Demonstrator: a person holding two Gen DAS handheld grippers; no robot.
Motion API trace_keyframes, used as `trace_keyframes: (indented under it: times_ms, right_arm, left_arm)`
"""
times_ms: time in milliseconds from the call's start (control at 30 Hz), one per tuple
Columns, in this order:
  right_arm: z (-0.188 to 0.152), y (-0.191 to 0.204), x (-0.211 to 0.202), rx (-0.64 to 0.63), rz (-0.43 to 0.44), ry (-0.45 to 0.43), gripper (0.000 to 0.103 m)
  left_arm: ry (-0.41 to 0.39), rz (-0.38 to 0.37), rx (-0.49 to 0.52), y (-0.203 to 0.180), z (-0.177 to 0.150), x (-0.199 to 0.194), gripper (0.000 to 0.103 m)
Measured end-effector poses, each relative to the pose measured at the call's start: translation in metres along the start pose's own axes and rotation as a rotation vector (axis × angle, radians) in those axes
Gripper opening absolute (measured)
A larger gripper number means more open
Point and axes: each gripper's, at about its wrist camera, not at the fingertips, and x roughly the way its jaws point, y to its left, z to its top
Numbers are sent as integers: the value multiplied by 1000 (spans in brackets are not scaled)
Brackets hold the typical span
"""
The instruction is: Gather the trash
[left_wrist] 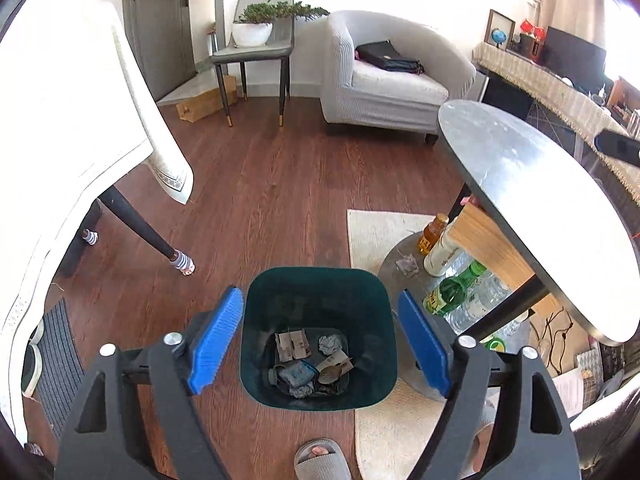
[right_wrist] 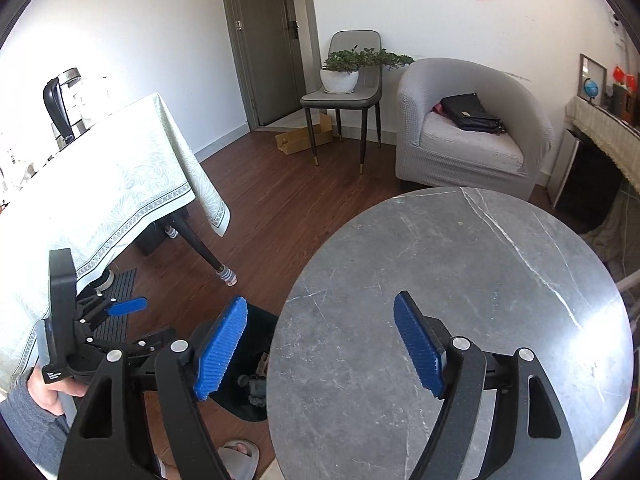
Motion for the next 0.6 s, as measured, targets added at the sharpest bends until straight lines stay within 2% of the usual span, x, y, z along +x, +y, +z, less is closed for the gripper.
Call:
trace_keyframes:
  times_ms: [67,167,300,433,600]
  right_arm:
    - [-8,-11,-9,13,-24,-15,85]
    - [-23,-29,-25,50,-59,-37,90]
    - [-43,-51,-50,99,-112,-82,95]
    - [-64,-68,-78,120,-157,-119,98]
    - [-78,-80,-122,110,-188,-153,99]
  left_arm:
    - [-26,1,-23,1,-4,-11,93]
    - [-41,10,-26,-3,-11,-26,93]
    - [-87,105,-32,-4,-15,-57,93]
    - [-129,94,-61,-1,-13,-92,94]
    - [-197,95,-32,-9,-7,-130,96]
